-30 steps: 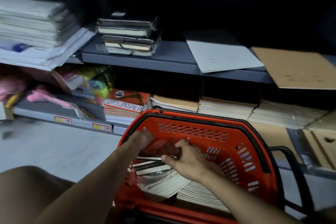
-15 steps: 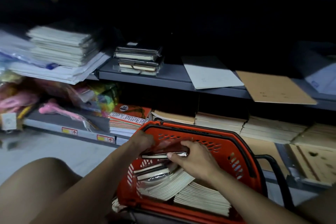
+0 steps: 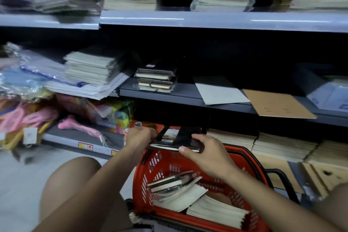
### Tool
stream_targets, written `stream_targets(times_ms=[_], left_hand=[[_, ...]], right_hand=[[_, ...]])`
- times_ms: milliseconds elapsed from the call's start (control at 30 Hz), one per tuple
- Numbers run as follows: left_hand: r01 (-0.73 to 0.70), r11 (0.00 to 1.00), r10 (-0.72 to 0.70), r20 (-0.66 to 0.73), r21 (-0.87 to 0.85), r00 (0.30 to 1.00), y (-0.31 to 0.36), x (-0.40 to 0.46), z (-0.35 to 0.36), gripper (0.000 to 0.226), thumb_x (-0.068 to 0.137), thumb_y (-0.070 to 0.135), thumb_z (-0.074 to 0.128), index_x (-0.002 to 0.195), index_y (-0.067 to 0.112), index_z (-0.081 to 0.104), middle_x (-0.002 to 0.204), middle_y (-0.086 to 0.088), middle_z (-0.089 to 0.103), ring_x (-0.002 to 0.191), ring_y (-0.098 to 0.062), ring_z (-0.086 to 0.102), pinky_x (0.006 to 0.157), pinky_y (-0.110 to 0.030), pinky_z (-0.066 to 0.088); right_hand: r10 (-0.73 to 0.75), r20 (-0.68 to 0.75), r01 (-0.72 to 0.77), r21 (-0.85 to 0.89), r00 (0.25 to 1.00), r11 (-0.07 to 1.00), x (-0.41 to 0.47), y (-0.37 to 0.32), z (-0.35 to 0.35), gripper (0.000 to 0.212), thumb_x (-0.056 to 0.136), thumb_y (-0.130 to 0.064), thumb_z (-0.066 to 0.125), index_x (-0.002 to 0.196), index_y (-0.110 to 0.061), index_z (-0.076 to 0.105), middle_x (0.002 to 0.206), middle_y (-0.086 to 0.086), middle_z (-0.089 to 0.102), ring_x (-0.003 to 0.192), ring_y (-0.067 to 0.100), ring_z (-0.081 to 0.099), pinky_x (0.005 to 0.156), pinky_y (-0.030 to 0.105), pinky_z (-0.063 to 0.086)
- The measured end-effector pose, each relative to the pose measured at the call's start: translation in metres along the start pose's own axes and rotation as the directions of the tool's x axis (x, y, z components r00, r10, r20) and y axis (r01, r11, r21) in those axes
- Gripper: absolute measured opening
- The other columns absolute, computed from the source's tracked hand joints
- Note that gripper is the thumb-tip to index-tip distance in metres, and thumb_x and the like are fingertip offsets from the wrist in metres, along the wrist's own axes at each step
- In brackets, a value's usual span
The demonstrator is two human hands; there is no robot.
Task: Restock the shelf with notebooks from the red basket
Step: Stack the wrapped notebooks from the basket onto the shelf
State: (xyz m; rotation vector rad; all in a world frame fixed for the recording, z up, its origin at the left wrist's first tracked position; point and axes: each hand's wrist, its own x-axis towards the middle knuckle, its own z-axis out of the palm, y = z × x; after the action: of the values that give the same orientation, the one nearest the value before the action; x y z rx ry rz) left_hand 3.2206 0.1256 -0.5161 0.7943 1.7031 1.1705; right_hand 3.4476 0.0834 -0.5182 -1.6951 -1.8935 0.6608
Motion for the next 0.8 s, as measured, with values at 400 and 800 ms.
stream_targets(times_ms=[400,800], left_hand=[[-0.142,0.910,0.200,0.113,-0.390,0.973,0.038,-0.033,-0.039,0.016,0.083,-0.016,0.061,0.091,-0.004,0.070,0.084,-0.019,0.072,0.081,-0.030,0.071,0.078,-0.044,0.058],[-0.297,0.745,0.473,0.159,-0.598,0.867,0.086,-0.036,-0.043,0.027,0.086,-0.018,0.055,0.096,0.004,0.065,0.102,-0.019,0.073,0.099,-0.034,0.073,0.082,-0.044,0.061]], right_hand=[[-0.152,-0.165,0.152,-0.015,0.975,0.988,-0.013,-0.047,-0.021,0.089,0.079,-0.081,0.062,0.151,-0.029,0.054,0.145,-0.010,0.056,0.133,0.011,0.046,0.108,0.027,0.039],[-0.290,-0.359,0.313,0.006,0.887,0.950,0.014,-0.070,-0.040,0.097,0.076,-0.087,0.057,0.157,-0.034,0.044,0.158,-0.013,0.041,0.149,0.003,0.027,0.119,0.029,0.031]])
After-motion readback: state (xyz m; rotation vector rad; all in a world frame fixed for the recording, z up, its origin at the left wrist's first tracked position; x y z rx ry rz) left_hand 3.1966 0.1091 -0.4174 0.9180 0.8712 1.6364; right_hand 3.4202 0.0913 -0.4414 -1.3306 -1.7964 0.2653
